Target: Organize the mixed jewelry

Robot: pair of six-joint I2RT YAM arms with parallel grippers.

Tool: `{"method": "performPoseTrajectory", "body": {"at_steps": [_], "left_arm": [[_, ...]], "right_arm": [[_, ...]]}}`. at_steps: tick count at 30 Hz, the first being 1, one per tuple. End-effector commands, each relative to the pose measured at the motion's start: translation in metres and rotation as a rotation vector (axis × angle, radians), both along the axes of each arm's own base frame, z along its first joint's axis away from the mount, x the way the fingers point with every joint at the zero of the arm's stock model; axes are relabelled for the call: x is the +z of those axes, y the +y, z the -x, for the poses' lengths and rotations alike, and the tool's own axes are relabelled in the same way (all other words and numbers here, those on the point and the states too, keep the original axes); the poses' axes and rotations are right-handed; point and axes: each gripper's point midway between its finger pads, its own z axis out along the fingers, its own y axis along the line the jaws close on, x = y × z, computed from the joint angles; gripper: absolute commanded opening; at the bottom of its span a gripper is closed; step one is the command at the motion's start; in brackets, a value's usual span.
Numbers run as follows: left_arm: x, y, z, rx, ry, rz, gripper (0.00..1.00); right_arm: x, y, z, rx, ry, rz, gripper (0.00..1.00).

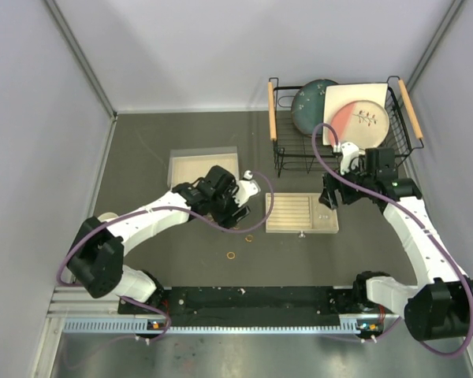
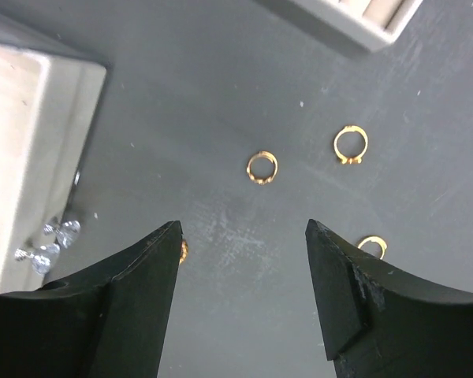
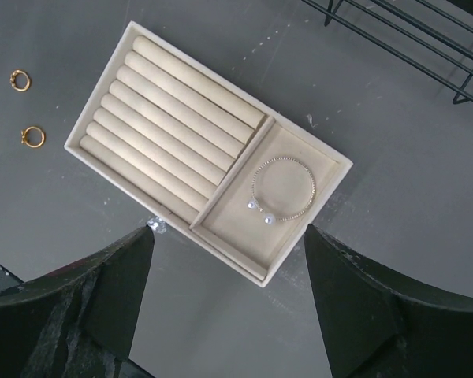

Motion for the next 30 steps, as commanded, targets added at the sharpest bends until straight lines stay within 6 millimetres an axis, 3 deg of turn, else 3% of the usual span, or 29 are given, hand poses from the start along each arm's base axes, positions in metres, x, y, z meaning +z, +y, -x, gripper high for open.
{"method": "performPoseTrajectory", "body": {"at_steps": [1,7,11,19,30], "left_arm": [[-0.006,0.017,0.007,-0.019,0.022,-0.027,0.69],[-0.013,0.047,0.009,-0.073,0.049,-0.054,0.66],[-0.016,0.067,-0.002,-0.109,0.04,-0.076,0.62],[-0.024,0.069,0.0,-0.249,0.021,-0.121,0.52],[-0.044,0.067,-0.008,-0.36,0.038,-0.169,0.48]], "right_arm": [[0.005,0.004,0.002,0.035,-0.022,-0.001,0.78],[-0.002,0.009,0.005,0.055,-0.005,-0.025,0.78],[-0.006,0.011,0.004,0.055,0.011,-0.039,0.78],[-0.011,0.012,0.006,0.05,0.03,-0.04,0.78],[-0.017,0.011,0.009,0.052,0.04,-0.038,0.78]]}}
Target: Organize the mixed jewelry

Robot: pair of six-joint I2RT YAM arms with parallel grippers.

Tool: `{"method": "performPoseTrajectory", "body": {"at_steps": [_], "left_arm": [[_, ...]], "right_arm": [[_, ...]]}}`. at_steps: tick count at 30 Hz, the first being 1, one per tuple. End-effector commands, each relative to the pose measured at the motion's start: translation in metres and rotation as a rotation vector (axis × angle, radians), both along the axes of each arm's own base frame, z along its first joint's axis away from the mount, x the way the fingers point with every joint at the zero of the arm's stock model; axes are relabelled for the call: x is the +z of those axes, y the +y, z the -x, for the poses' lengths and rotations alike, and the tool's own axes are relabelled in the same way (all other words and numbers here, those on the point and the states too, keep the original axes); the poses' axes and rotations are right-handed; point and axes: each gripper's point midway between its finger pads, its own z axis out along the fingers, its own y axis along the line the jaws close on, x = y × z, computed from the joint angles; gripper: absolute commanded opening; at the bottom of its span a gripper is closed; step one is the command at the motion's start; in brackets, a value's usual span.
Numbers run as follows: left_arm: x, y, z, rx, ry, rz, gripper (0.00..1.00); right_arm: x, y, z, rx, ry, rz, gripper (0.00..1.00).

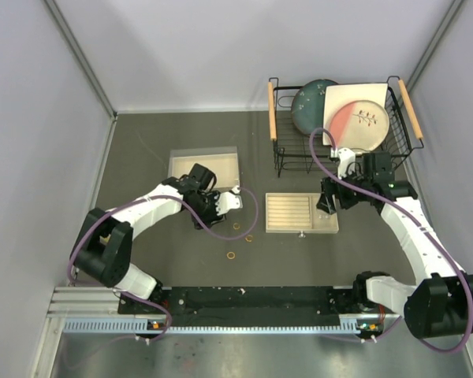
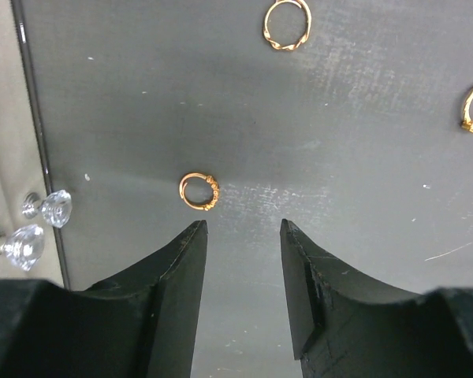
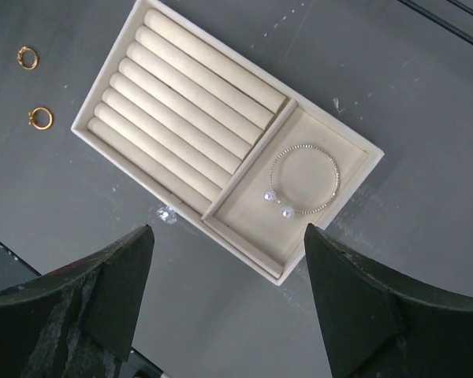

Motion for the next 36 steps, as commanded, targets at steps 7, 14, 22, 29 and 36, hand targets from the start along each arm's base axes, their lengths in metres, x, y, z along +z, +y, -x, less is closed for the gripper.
{"method": "performPoseTrajectory", "body": {"at_steps": [7,14,22,29,36], "left_arm": [[-0.003,-0.011,-0.009,-0.134,-0.033,0.021,0.44],[-0.002,-0.015,-0.013,-0.18,-0.051,0.055,0.39],[-0.005,-0.011,-0.008,-0.28,-0.058,0.063,0.34],[-0.004,-0.01,-0.005,-0.342,-0.056,0.075,0.34],[-0.011,-0.007,-0.007,-0.334,-0.039,0.045,0.35]], "right_arm": [[-0.006,0.006,0.006,0.029,0.006,-0.018,0.77],[-0.004,0.008,0.007,0.039,-0.001,-0.033,0.77],[0.003,0.013,0.012,0.059,-0.025,-0.056,0.77],[0.007,0.016,0.015,0.078,-0.039,-0.074,0.77],[0.008,0.017,0.016,0.088,-0.043,-0.078,0.77]]}}
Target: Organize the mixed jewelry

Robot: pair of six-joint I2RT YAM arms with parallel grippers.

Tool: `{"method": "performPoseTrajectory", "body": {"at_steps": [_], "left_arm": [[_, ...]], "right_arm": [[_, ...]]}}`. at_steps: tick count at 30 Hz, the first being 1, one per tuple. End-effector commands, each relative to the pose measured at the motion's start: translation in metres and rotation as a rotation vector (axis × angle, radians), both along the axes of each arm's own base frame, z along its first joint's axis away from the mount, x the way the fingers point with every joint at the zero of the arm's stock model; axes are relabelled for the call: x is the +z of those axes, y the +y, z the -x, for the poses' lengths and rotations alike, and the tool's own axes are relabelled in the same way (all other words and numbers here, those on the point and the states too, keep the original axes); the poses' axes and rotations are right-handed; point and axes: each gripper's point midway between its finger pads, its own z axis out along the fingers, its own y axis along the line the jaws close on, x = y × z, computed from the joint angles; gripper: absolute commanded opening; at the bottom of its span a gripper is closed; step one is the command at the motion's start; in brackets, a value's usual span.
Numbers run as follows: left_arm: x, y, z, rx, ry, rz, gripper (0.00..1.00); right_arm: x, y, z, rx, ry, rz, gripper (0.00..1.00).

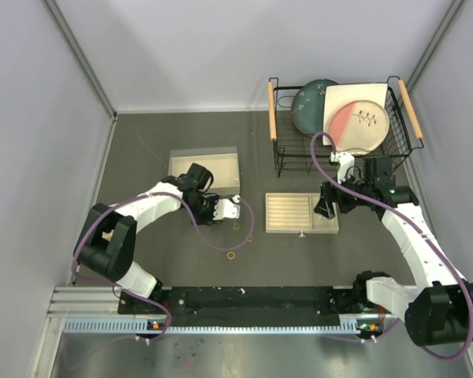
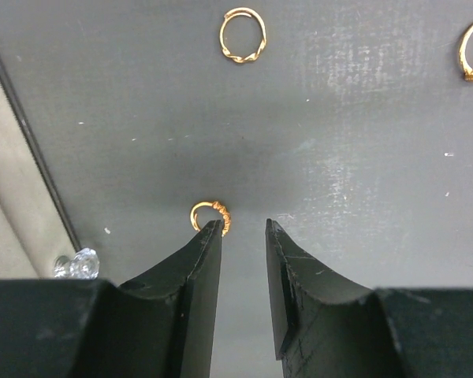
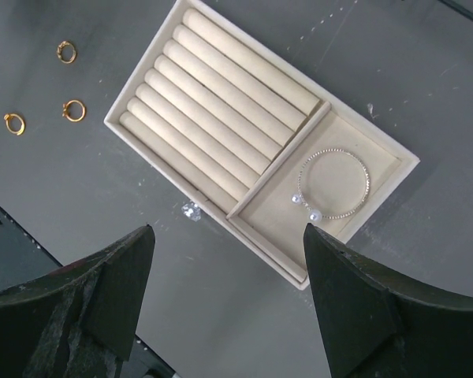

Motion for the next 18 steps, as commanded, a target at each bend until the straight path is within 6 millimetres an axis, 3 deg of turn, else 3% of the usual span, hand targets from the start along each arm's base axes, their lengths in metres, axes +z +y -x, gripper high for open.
{"method": "performPoseTrajectory", "body": {"at_steps": [1,18], "left_arm": [[-0.002,-0.002,0.0,-0.026,0.017,0.005,0.35],[-0.014,0.0,-0.013,0.001,-0.011,-0.025,0.35]], "right_arm": [[0.008,0.007,0.002,0.042,-0.043,-0.022,0.77],[0.006,0.006,0.004,0.043,-0.035,-0.019,0.77]]}}
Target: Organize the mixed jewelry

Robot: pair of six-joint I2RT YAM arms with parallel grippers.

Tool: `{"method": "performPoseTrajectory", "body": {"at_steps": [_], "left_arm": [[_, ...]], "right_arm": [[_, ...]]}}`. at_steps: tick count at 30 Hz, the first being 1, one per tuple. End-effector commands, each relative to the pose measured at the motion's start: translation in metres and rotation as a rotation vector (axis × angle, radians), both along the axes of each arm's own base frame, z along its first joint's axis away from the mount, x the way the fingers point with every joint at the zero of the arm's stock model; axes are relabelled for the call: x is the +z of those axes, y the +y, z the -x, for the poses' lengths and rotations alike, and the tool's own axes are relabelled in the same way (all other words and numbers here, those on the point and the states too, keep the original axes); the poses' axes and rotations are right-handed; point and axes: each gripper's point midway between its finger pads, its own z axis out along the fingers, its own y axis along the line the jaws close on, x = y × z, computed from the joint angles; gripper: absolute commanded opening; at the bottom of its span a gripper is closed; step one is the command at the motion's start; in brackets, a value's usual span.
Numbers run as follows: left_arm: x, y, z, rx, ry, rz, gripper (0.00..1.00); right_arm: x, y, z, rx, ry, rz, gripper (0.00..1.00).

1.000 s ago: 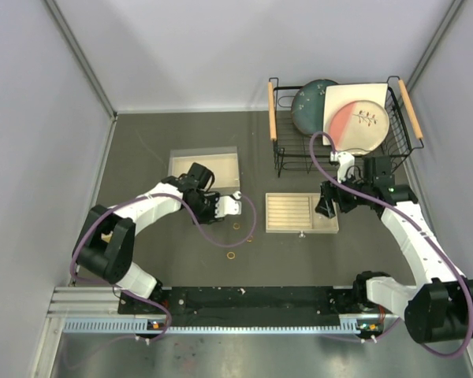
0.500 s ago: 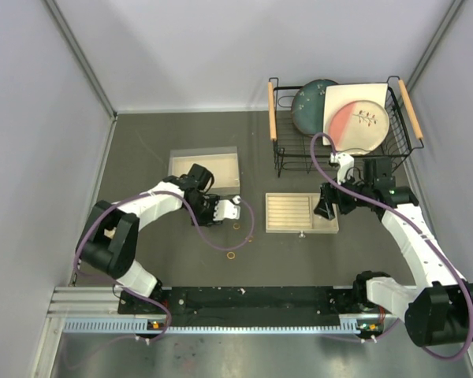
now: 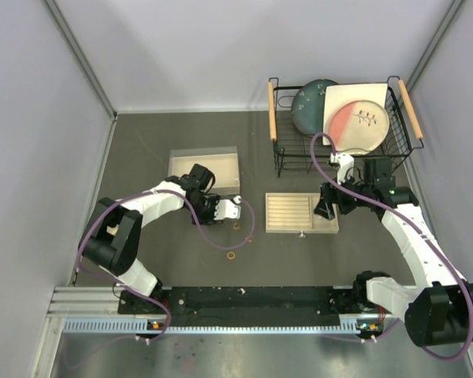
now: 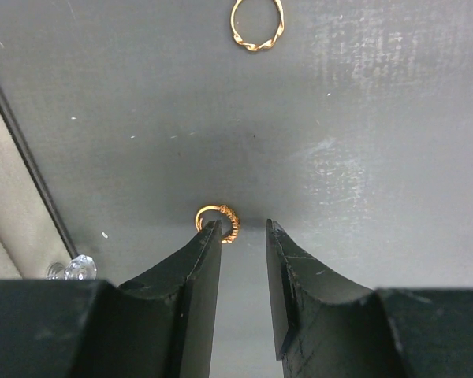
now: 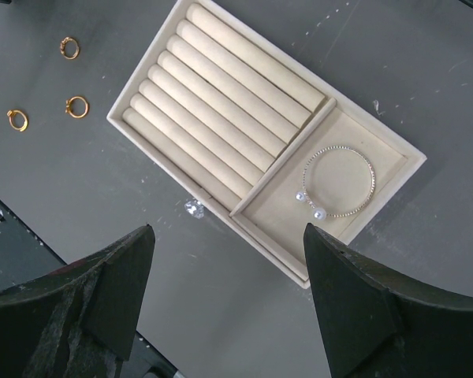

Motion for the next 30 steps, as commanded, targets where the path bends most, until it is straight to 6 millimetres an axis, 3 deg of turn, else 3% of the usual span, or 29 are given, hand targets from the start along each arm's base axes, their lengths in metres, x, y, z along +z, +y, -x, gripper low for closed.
{"method": "performPoseTrajectory", "body": {"at_steps": [1,19,30], "left_arm": [[0.002,-0.004,-0.007,-0.004,-0.018,0.018,0.35],[-0.012,0.001,-0.002,-0.02,0.029,-0.023,0.3],[-0.015,0.004,0.001,0.002,0.047,-0.039,0.0]], "right_arm": [[0.009,0.005,0.0,0.034,-0.047,-0.01,0.77],[0.008,0.003,0.001,0.032,-0.049,-0.002,0.77],[0.007,0.003,0.001,0.028,-0.046,-0.003,0.77]]}}
